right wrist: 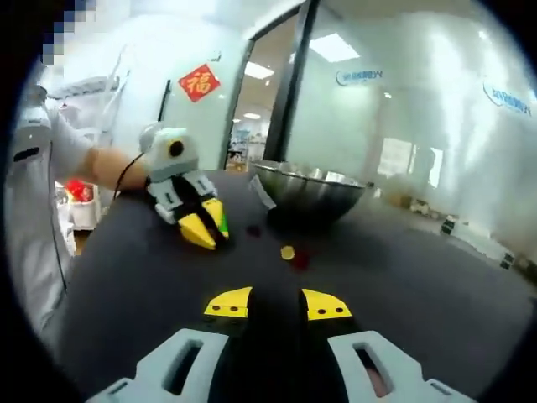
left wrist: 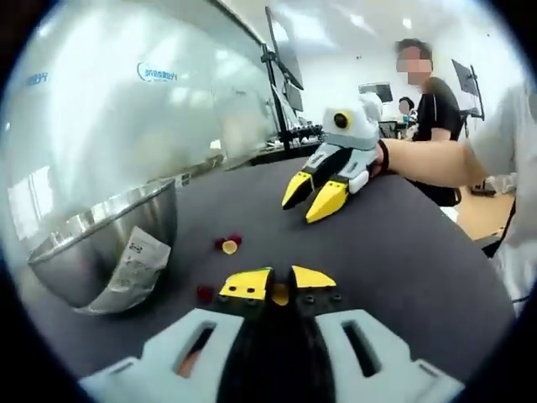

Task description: Pick candy and put bowl

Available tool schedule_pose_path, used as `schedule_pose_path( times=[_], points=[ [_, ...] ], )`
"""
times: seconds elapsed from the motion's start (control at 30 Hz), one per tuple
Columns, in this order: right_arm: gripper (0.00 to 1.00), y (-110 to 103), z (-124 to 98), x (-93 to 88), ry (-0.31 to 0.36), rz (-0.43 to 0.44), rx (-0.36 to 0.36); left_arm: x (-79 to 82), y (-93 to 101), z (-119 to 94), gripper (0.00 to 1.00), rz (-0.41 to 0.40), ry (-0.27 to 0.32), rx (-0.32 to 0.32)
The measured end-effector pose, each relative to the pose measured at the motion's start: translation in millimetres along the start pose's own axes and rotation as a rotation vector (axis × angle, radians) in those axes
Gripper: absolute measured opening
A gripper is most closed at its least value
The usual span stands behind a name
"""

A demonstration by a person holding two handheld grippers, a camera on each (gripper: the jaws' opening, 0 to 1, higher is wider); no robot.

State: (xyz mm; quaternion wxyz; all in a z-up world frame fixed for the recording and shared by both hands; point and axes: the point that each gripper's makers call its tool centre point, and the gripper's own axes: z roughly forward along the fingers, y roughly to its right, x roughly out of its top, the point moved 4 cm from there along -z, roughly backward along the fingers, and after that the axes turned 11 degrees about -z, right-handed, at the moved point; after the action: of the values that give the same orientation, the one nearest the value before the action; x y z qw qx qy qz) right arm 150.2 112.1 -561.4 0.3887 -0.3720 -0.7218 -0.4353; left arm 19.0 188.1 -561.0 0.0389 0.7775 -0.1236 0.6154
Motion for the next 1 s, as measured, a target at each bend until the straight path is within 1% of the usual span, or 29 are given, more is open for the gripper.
schedule_pose_path(
  times=[0.03,0.1,0.13,0.17,0.2,0.23,0.3,0.33,0.37,0.4,0.5,0.7,0.77,0.83,0.9,0.93,0.97,1.0],
  points=[
    [0.17,6,7,-0.7,-0.021,0.008,-0.004,2.3,4.2,-2,0.01,-0.001,0.003,0.001],
    [0.17,13,24,-1.6,-0.055,-0.024,0.0,2.4,3.2,-3,0.01,0.005,0.004,0.009],
    [0.17,15,33,0.8,-0.052,-0.014,0.003,2.6,2.0,-5,0.01,0.002,0.005,0.017],
    [0.17,17,37,3.6,-0.049,-0.001,0.008,1.6,-1.8,-6,0.01,-0.005,0.013,0.025],
    [0.17,17,44,5.8,-0.059,0.008,0.015,2.7,-4.0,-8,0.01,-0.012,0.023,0.034],
    [0.17,16,51,6.6,-0.083,-0.005,0.022,3.3,-5.2,-9,0.01,-0.019,0.028,0.04],
    [0.16,18,61,11.6,-0.087,-0.02,0.01,6.6,-5.0,-11,0.01,-0.034,0.039,0.047],
    [0.15,16,64,12.1,-0.087,-0.017,0.011,7.3,-4.5,-12,0.01,-0.038,0.043,0.048],
    [0.1,15,66,12.2,-0.083,-0.006,0.016,7.7,-5.6,-12,0.01,-0.039,0.046,0.046],
    [0.06,11,67,12.1,-0.08,0.008,0.028,8.1,-5.3,-12,0.01,-0.041,0.049,0.044],
    [0.05,12,64,11.3,-0.079,0.008,0.016,7.4,-6.8,-11,0.01,-0.041,0.048,0.042],
    [0.04,12,61,9.9,-0.055,0.024,0.011,7.4,-7.3,-10,0.01,-0.038,0.051,0.042],
    [0.04,10,57,11.2,-0.037,0.033,0.024,9.4,-7.4,-13,0.01,-0.039,0.059,0.043],
    [0.04,11,52,15.3,0.002,0.042,0.012,16.5,-11.7,-17,0.01,-0.042,0.093,0.057],
    [0.04,14,45,19.5,0.045,0.074,-0.002,29.8,-23.0,-27,0.01,-0.093,0.169,0.088],
    [0.04,15,43,21.0,0.061,0.084,-0.004,37.3,-31.0,-34,0.01,-0.081,0.185,0.113],
    [0.04,16,40,22.1,0.072,0.088,-0.008,47.7,-40.2,-42,0.01,-0.08,0.219,0.143],
    [0.04,17,39,23.2,0.082,0.095,-0.01,60.6,-48.5,-50,0.01,-0.107,0.278,0.16]
  ],
)
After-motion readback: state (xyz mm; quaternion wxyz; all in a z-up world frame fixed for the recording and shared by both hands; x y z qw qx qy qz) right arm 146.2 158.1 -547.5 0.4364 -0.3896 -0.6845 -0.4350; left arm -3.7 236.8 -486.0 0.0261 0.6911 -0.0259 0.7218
